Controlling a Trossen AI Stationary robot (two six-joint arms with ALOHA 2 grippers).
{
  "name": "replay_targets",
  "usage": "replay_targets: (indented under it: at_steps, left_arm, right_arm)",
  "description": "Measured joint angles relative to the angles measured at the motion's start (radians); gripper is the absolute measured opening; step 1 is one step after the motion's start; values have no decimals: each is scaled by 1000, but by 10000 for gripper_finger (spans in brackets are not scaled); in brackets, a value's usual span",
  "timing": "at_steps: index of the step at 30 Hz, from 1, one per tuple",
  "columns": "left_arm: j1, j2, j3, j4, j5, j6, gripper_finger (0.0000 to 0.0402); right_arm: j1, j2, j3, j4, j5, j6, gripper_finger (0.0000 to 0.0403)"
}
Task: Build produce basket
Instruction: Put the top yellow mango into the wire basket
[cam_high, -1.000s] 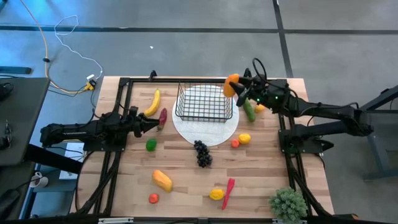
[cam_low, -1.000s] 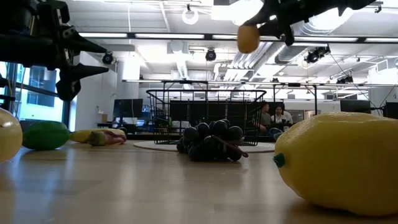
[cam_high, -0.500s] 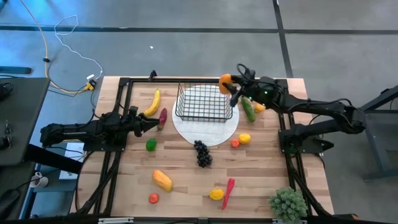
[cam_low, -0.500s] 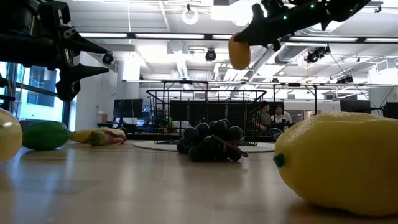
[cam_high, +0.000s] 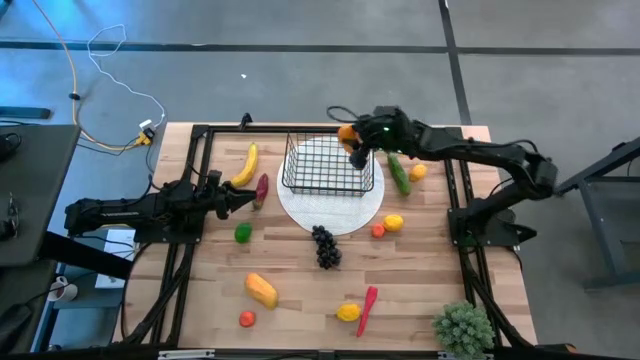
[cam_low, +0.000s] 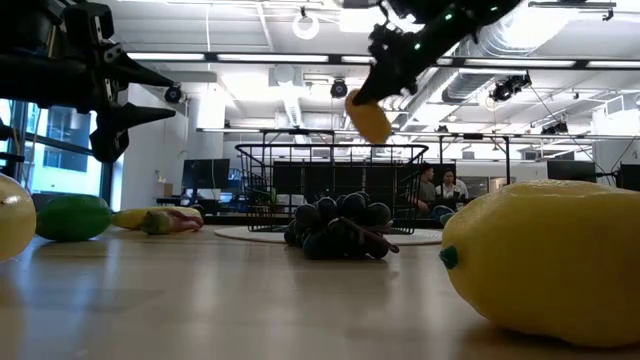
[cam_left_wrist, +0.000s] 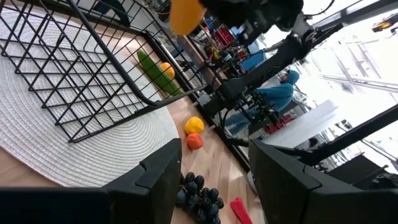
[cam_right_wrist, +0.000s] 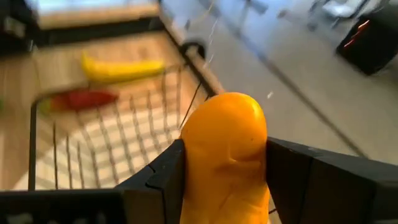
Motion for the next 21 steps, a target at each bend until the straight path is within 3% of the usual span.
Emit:
replay_targets:
  at_steps: [6,21]
  left_arm:
    - [0,0,0,0,3,0,174]
    - [0,0,0,0,4,-2,174]
  right_arm:
    - [-1,143,76,-119,-5,-51,152]
    - [-1,331,80,-147,21,-96,156]
